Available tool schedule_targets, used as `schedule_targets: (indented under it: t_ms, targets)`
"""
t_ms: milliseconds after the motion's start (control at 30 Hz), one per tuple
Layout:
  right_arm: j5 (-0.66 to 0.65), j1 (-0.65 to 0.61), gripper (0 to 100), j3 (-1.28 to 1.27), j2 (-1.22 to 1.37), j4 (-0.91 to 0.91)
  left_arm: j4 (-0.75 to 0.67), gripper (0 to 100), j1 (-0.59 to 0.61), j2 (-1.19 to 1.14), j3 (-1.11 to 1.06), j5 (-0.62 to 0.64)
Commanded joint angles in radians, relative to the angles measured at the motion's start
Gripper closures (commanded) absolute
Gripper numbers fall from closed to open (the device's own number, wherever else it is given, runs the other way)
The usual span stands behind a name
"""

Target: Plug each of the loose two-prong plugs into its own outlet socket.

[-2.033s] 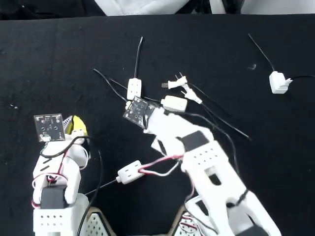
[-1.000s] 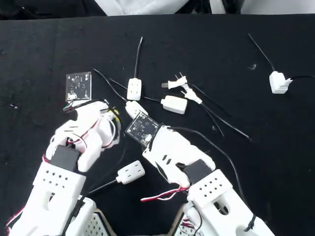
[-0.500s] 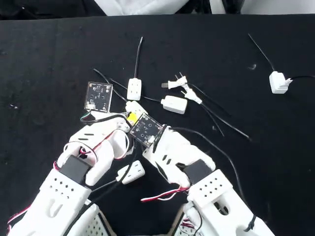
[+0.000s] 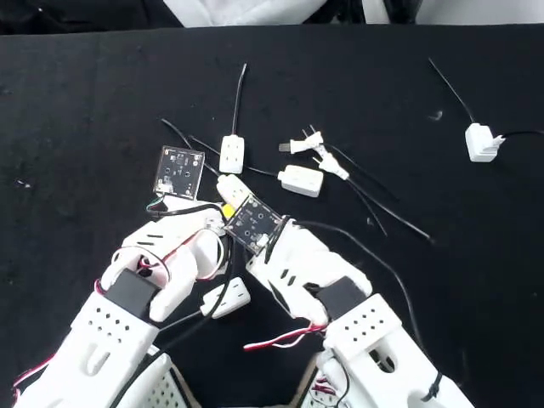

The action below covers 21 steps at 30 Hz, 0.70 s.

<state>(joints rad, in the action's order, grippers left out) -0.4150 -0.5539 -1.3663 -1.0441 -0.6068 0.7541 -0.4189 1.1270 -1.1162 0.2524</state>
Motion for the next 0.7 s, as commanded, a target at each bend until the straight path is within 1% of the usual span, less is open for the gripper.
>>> schedule_targets:
  t_ms: [0,133,367,433,667]
  targets:
    - [0.008,-0.009,98.8,0.007,-0.022,0.026,0.002,97,-0.005,0.008,0.007,-0.012]
    - [0.009,-0.009,98.8,0.007,-0.022,0.026,-0.006,97,-0.002,0.011,-0.008,-0.012]
    - [0.009,-0.008,98.8,0.007,-0.022,0.026,-0.13,97,0.004,0.017,-0.145,-0.015]
    - [0.009,-0.008,98.8,0.007,-0.022,0.026,-0.147,97,0.015,0.017,-0.157,-0.015]
    - [0.009,-0.006,98.8,0.008,-0.024,0.026,-0.147,97,0.081,0.017,-0.166,-0.018]
